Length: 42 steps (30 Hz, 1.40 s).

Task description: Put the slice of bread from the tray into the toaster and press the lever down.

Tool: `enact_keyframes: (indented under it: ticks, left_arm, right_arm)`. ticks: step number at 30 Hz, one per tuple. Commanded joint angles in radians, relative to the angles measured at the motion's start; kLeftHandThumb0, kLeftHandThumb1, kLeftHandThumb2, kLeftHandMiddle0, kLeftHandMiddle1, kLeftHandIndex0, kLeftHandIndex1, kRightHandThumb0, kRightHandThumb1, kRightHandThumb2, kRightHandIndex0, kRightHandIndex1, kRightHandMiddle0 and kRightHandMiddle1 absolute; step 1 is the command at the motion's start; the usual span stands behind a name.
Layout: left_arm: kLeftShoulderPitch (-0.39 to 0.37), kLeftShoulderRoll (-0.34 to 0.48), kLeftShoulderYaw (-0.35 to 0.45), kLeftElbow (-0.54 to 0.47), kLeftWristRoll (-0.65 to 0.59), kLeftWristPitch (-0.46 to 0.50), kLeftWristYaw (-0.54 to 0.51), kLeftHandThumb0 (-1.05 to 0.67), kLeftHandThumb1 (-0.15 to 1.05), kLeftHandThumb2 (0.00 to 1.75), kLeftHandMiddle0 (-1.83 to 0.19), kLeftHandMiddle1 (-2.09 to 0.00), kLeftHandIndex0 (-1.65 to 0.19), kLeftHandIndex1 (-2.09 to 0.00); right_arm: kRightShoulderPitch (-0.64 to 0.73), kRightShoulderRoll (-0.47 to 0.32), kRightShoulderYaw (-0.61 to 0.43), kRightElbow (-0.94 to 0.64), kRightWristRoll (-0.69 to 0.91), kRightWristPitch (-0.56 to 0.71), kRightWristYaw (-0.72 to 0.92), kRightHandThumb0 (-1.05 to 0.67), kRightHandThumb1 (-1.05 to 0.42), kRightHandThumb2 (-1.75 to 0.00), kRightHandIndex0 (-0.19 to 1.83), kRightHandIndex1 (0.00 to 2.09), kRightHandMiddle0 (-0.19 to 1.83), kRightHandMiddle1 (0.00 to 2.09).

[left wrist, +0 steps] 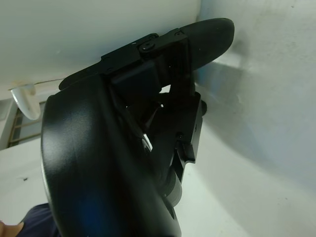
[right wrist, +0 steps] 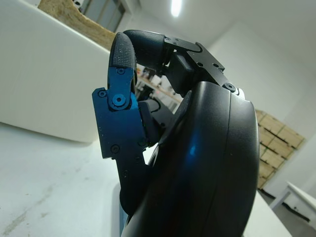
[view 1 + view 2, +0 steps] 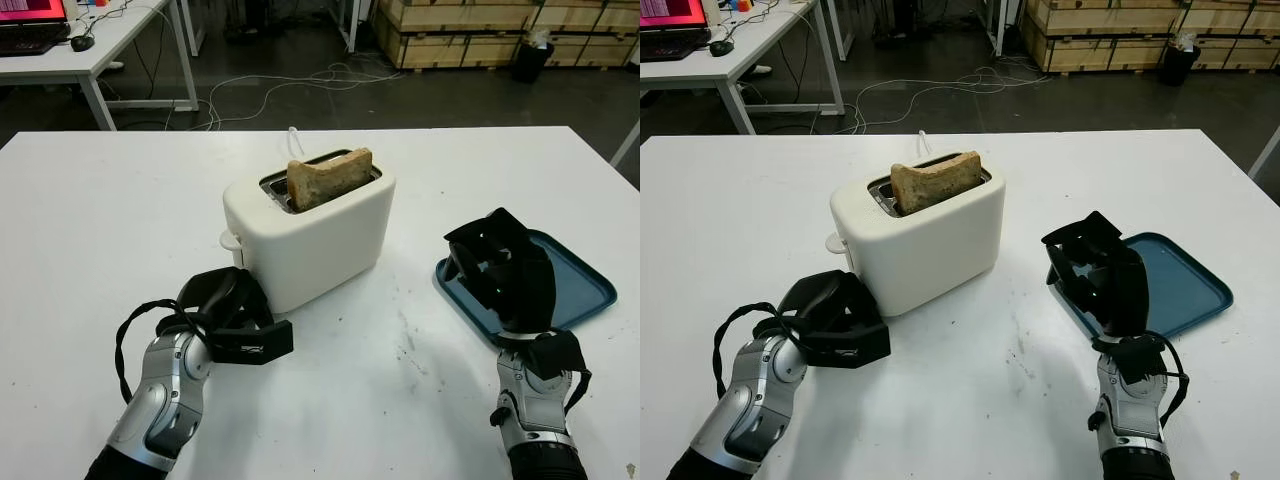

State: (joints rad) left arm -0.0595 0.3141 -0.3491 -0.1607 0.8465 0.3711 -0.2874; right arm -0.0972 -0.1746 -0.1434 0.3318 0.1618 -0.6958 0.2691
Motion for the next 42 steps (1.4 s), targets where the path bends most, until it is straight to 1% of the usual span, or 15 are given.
enact_keyframes:
  ticks: [1, 7, 11, 14, 15, 17, 21, 22, 25, 26, 27, 31, 34, 38, 42]
  left_arm:
    - [-0.007, -0.017, -0.037, 0.038, -0.004, 0.009, -0.021, 0.09, 0.92, 0.24, -0.77, -1.42, -1.15, -0.12]
    - [-0.010, -0.012, -0.029, -0.016, -0.026, 0.020, -0.053, 0.09, 0.92, 0.25, -0.80, -1.44, -1.15, -0.11]
    - [-0.017, 0.017, 0.011, -0.121, -0.100, -0.009, -0.128, 0.10, 0.92, 0.26, -0.87, -1.21, -1.06, -0.05]
    - [-0.016, 0.034, 0.064, -0.212, -0.187, -0.036, -0.150, 0.11, 0.91, 0.22, -0.95, -1.18, -1.10, -0.06]
    - [-0.014, 0.037, 0.085, -0.248, -0.215, -0.050, -0.144, 0.11, 0.91, 0.20, -0.96, -1.26, -1.14, -0.08]
    - [-0.009, 0.037, 0.119, -0.304, -0.258, -0.074, -0.121, 0.11, 0.84, 0.14, -1.06, -1.64, -1.21, -0.12]
    - [-0.003, 0.024, 0.190, -0.378, -0.340, -0.142, -0.069, 0.13, 0.75, 0.11, -1.21, -1.74, -1.31, -0.20]
    - [-0.003, 0.021, 0.207, -0.390, -0.359, -0.164, -0.052, 0.13, 0.73, 0.13, -1.22, -1.74, -1.31, -0.25]
    - [-0.002, 0.016, 0.251, -0.419, -0.393, -0.203, -0.015, 0.16, 0.42, 0.73, -1.20, -1.75, -1.10, -0.71]
    - [-0.002, 0.022, 0.261, -0.432, -0.384, -0.202, -0.011, 0.13, 0.36, 0.86, -1.17, -1.75, -1.02, -0.86]
    - [-0.002, 0.028, 0.270, -0.444, -0.373, -0.198, -0.008, 0.10, 0.34, 0.89, -1.14, -1.75, -0.98, -0.91]
    - [-0.009, 0.051, 0.304, -0.495, -0.308, -0.166, -0.006, 0.06, 0.43, 0.73, -1.08, -1.75, -0.94, -0.88]
    - [-0.014, 0.074, 0.326, -0.501, -0.257, -0.168, 0.004, 0.09, 0.57, 0.48, -1.05, -1.75, -0.98, -0.73]
    - [-0.030, 0.121, 0.349, -0.481, -0.175, -0.187, 0.017, 0.12, 0.66, 0.30, -1.04, -1.75, -1.04, -0.59]
    - [-0.044, 0.170, 0.352, -0.444, -0.060, -0.184, 0.026, 0.18, 0.73, 0.05, -0.97, -1.72, -1.18, -0.34]
  right_arm:
    - [0.003, -0.004, -0.002, -0.012, 0.003, 0.010, 0.001, -0.38, -0.92, -0.29, 0.95, 1.75, 0.63, 1.75]
    - [0.002, -0.005, -0.002, -0.015, 0.005, 0.021, 0.001, -0.38, -0.92, -0.29, 0.95, 1.75, 0.63, 1.75]
    - [0.001, -0.003, -0.003, -0.016, 0.004, 0.025, -0.002, -0.38, -0.92, -0.29, 0.96, 1.75, 0.64, 1.75]
    - [0.000, -0.002, -0.002, -0.013, 0.004, 0.022, -0.001, -0.38, -0.92, -0.29, 0.96, 1.75, 0.64, 1.75]
    - [-0.001, -0.002, -0.001, -0.011, 0.005, 0.018, 0.001, -0.38, -0.92, -0.30, 0.95, 1.75, 0.64, 1.75]
    - [-0.002, -0.002, -0.001, -0.010, 0.003, 0.014, 0.002, -0.37, -0.92, -0.30, 0.95, 1.75, 0.63, 1.75]
    - [-0.001, 0.000, 0.000, -0.007, 0.010, 0.014, 0.007, -0.38, -0.92, -0.30, 0.95, 1.75, 0.63, 1.75]
    - [-0.001, 0.001, 0.000, -0.004, 0.009, 0.010, 0.007, -0.38, -0.92, -0.30, 0.94, 1.75, 0.63, 1.75]
    - [0.000, 0.001, 0.000, -0.004, 0.003, 0.011, 0.003, -0.38, -0.92, -0.31, 0.94, 1.75, 0.63, 1.75]
    - [0.000, 0.001, -0.001, -0.005, -0.001, 0.012, 0.000, -0.38, -0.92, -0.31, 0.94, 1.75, 0.63, 1.75]
    - [0.000, 0.001, -0.001, -0.004, 0.000, 0.011, 0.000, -0.38, -0.92, -0.31, 0.94, 1.75, 0.63, 1.75]
    - [0.000, 0.000, 0.001, -0.004, 0.003, 0.010, 0.005, -0.38, -0.92, -0.31, 0.94, 1.75, 0.62, 1.75]
    - [0.001, 0.001, 0.001, -0.006, 0.004, 0.010, 0.006, -0.38, -0.92, -0.31, 0.94, 1.75, 0.62, 1.75]
    - [-0.002, 0.002, 0.001, -0.002, -0.005, 0.007, -0.002, -0.37, -0.92, -0.31, 0.95, 1.75, 0.62, 1.75]
    - [-0.004, 0.003, 0.002, -0.004, -0.001, 0.013, -0.001, -0.37, -0.92, -0.30, 0.95, 1.75, 0.63, 1.75]
